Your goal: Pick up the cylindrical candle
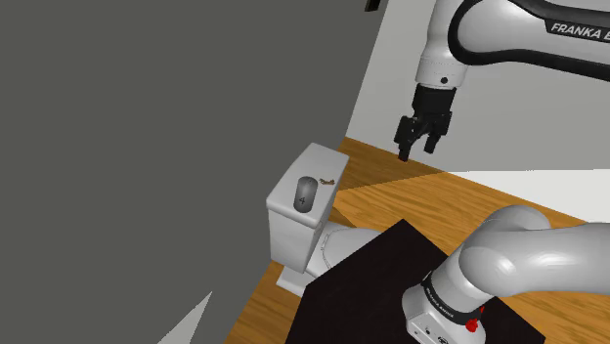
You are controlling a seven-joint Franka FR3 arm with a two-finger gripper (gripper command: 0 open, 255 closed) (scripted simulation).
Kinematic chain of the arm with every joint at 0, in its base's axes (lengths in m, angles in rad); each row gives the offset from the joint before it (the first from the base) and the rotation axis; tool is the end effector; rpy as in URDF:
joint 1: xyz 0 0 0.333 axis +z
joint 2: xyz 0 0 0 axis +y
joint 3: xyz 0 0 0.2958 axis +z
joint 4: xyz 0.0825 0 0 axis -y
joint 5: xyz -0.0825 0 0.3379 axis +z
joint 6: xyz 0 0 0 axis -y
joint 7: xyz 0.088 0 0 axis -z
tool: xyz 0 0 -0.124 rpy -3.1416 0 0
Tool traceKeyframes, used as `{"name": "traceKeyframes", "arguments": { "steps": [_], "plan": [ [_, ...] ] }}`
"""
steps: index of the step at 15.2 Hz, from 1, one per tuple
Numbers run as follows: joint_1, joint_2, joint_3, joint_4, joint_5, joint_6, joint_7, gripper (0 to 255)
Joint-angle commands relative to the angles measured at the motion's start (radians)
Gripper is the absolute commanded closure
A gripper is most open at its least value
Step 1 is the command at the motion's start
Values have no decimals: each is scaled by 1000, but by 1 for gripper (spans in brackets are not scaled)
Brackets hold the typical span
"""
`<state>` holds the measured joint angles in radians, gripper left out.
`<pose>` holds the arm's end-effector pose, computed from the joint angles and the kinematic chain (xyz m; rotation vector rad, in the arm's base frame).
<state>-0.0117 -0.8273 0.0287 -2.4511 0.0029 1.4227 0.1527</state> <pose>0.2414 0.0062 0.5193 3.0837 -0.2270 -0.3090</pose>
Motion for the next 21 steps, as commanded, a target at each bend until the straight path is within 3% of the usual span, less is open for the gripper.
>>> {"name": "traceKeyframes", "arguments": {
  "steps": [1,7,13,17,21],
  "plan": [
    [0,0,0,0,0,0,0,0],
    [-18,80,102,-109,59,243,182,0],
    [-48,239,206,-155,84,499,365,0],
    [-83,382,273,-148,67,665,498,0],
    [-131,545,335,-112,5,815,652,0]
  ]
}}
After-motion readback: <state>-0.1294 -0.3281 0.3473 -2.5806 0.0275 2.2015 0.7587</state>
